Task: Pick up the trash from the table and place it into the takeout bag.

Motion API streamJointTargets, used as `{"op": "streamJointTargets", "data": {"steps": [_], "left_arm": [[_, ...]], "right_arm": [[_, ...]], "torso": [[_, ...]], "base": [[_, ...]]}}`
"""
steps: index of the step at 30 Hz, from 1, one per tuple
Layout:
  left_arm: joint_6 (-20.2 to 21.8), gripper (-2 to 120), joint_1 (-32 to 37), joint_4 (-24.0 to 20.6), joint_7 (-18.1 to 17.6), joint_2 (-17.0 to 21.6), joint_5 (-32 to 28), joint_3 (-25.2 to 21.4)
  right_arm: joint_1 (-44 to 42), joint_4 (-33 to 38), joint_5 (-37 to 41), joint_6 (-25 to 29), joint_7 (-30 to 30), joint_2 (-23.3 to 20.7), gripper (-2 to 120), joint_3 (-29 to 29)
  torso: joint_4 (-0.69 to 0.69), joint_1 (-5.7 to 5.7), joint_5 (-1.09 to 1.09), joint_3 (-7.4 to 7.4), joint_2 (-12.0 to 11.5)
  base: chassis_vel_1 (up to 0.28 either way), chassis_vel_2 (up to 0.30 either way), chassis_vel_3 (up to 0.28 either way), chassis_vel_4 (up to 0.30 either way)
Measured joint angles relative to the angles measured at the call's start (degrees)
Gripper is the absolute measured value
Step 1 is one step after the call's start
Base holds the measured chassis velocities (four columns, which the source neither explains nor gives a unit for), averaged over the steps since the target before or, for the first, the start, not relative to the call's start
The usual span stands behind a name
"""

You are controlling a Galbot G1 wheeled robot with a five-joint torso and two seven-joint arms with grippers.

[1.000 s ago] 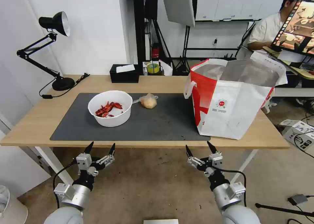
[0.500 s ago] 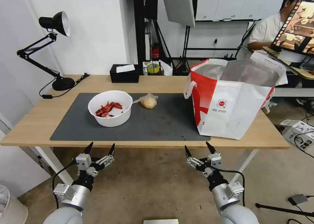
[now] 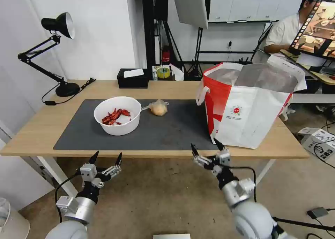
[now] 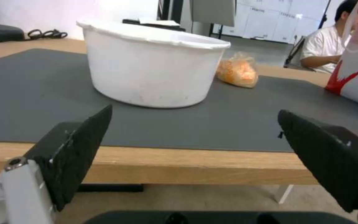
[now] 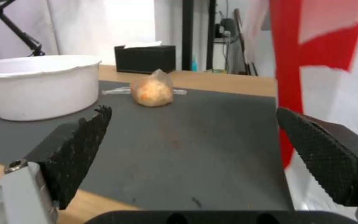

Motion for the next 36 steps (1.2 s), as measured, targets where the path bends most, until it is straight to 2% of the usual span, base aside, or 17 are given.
{"op": "streamJointTargets", "data": {"steps": [10, 13, 18, 19, 23, 26, 28, 30, 32, 34, 36], "left_arm": [[0.0, 100, 0.1, -0.1, 0.0, 0.2, -0.2, -0.4], [0.0, 100, 0.3, -0.2, 0.0, 0.4, -0.4, -0.8], [-0.1, 100, 0.4, 0.1, 0.0, 0.6, -0.6, -1.0], [-0.1, 100, 0.4, 0.4, 0.0, 0.7, -0.7, -1.1], [-0.1, 100, 0.3, 0.5, 0.1, 0.8, -0.8, -1.1], [-0.1, 100, 0.2, 0.6, 0.1, 1.2, -1.1, -1.2], [-0.1, 100, 0.2, 0.8, 0.1, 1.3, -1.2, -1.3], [-0.1, 100, 0.2, 0.9, 0.1, 1.6, -1.5, -1.6], [-0.1, 100, 0.2, 0.9, 0.1, 1.6, -1.5, -1.6], [-0.1, 100, 0.3, 0.9, 0.1, 1.7, -1.6, -1.7], [-0.2, 100, 0.3, 0.9, 0.1, 1.7, -1.6, -1.7]], "right_arm": [[14.3, -3.7, 4.5, -4.2, 0.9, -1.6, 100, -8.8], [22.7, -7.3, 6.3, -5.6, 1.9, -0.6, 100, -13.7], [30.7, -11.6, 9.7, -7.4, 3.6, 1.4, 100, -18.4], [34.1, -13.7, 11.3, -8.1, 4.5, 2.7, 100, -19.9], [38.4, -16.9, 12.8, -8.9, 5.4, 4.8, 100, -21.5], [45.2, -24.0, 14.3, -10.1, 6.4, 9.2, 100, -24.1], [46.3, -25.6, 14.5, -10.3, 6.5, 10.3, 100, -24.5], [49.6, -31.1, 15.0, -11.2, 6.7, 13.5, 100, -25.6], [50.5, -32.8, 15.0, -11.4, 6.8, 14.5, 100, -25.9], [53.0, -39.0, 15.1, -11.8, 6.7, 17.7, 100, -26.8], [53.8, -41.5, 15.1, -12.1, 6.7, 19.1, 100, -27.0]], "torso": [[0.0, 0.0, 0.0, 0.0, 0.0], [0.0, 0.0, -0.01, 0.0, 0.0], [0.0, 0.0, -0.01, 0.0, 0.0], [0.0, 0.0, 0.0, 0.0, 0.0], [0.0, 0.0, -0.02, 0.0, 0.0], [-0.01, 0.0, -0.01, 0.0, 0.0], [0.0, 0.0, -0.02, 0.0, 0.0], [0.01, 0.01, -0.02, 0.0, 0.0], [0.0, 0.0, -0.01, 0.0, 0.0], [0.0, 0.01, 0.0, 0.0, 0.0], [0.0, 0.0, -0.01, 0.0, 0.0]], "base": [[0.0, 0.0, 0.0, 0.0], [0.0, 0.0, 0.0, 0.0], [0.0, 0.0, 0.0, 0.0], [0.0, 0.0, 0.0, 0.0], [0.0, 0.0, 0.0, 0.0], [0.0, 0.0, 0.0, 0.0], [0.0, 0.0, 0.0, 0.0], [0.0, 0.0, 0.0, 0.0], [0.0, 0.0, 0.0, 0.0], [0.0, 0.0, 0.0, 0.0], [0.0, 0.0, 0.0, 0.0]]}}
